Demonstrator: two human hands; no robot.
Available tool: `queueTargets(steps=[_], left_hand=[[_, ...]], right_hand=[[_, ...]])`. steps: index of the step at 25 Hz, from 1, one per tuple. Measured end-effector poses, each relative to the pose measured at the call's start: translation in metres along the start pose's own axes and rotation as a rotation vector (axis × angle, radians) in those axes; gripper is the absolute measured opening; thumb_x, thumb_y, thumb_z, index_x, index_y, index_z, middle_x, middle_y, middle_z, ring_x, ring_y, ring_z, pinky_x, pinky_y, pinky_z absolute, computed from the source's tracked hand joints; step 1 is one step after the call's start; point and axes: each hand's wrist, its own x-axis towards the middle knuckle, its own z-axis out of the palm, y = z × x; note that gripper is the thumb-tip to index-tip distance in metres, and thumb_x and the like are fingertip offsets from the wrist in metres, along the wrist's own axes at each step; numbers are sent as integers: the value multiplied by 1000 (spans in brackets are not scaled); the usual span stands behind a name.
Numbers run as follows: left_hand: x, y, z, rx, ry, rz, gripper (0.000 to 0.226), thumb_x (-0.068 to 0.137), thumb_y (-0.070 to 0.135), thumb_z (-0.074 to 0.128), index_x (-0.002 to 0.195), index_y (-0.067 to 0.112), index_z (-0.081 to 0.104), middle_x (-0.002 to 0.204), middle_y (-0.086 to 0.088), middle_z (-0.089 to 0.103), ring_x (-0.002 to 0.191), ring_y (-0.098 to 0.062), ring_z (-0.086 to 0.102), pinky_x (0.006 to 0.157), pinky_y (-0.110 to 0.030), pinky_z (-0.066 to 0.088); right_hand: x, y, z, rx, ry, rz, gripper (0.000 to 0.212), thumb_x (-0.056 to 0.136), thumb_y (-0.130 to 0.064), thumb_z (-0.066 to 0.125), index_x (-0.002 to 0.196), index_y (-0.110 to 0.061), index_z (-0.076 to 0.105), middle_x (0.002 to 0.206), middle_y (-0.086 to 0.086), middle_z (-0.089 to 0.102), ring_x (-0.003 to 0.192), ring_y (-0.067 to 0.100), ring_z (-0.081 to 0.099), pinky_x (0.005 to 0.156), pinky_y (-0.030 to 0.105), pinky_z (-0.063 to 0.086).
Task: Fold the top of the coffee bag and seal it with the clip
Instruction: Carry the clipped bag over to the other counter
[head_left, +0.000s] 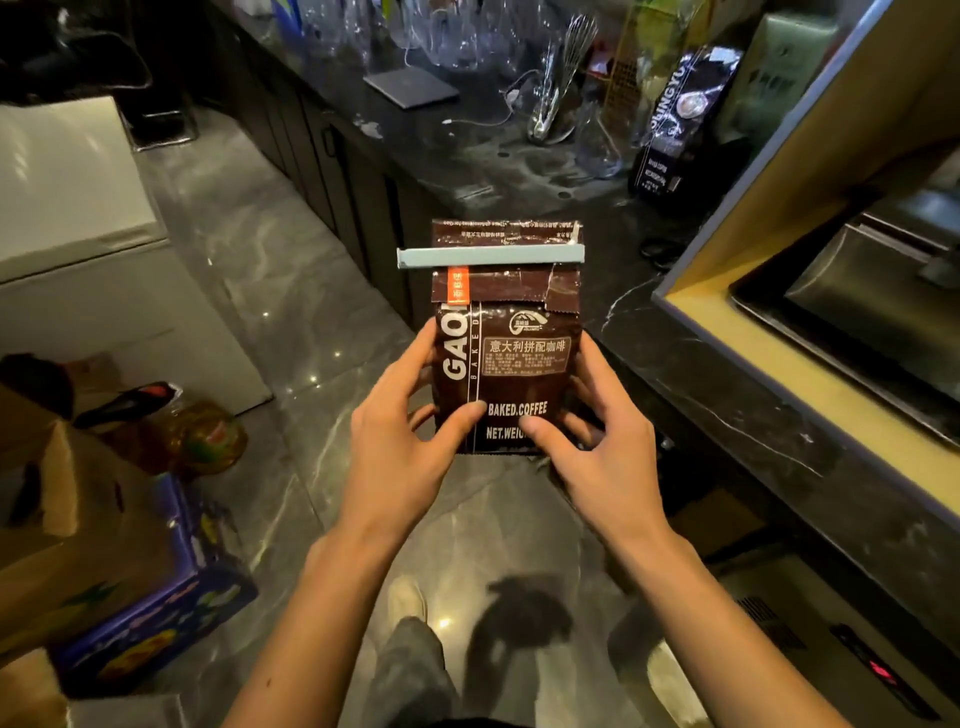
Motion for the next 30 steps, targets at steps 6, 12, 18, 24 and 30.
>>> queueTargets(steps=[6, 12, 18, 24, 30], left_hand=[[170, -46, -18, -9, -128, 31, 78, 79, 17, 78, 146, 30, 39, 136, 10, 57, 122, 1, 55, 100, -31, 51], [303, -76, 37, -94, -340, 8, 79, 79, 13, 78, 146, 27, 39, 130, 19, 57, 118, 7, 55, 96, -21, 50], [425, -118, 146, -79, -475, -35, 86, 76, 12, 80, 149, 22, 34, 136, 4, 57, 122, -3, 56, 99, -26, 51], [532, -140, 242, -10, -675, -48, 77, 70, 8, 84, 138, 22, 48, 129, -3, 61, 116, -9, 62, 98, -33, 53], [632, -166, 335, -51, -877, -9, 75, 68, 0, 83, 133, 12, 47, 124, -2, 63, 112, -13, 63, 99, -37, 53]], right_hand=[[142, 6, 53, -9, 134, 69, 83, 81, -11, 77, 149, -34, 34, 136, -27, 51, 126, -11, 48, 105, 31, 49], [252, 45, 43, -6, 328, 171, 81, 79, -11, 78, 142, -44, 38, 135, -21, 55, 129, -1, 50, 103, 33, 49], [366, 117, -7, 16, 461, 197, 78, 81, -8, 77, 142, -36, 39, 128, -24, 54, 125, 1, 54, 99, 24, 49], [456, 173, -54, -73, 536, 322, 81, 80, -13, 77, 144, -34, 32, 138, -6, 50, 125, 9, 51, 106, 42, 47], [545, 210, -86, -166, 722, 421, 82, 81, -13, 77, 148, -26, 32, 133, -10, 39, 127, 9, 44, 109, 43, 45]])
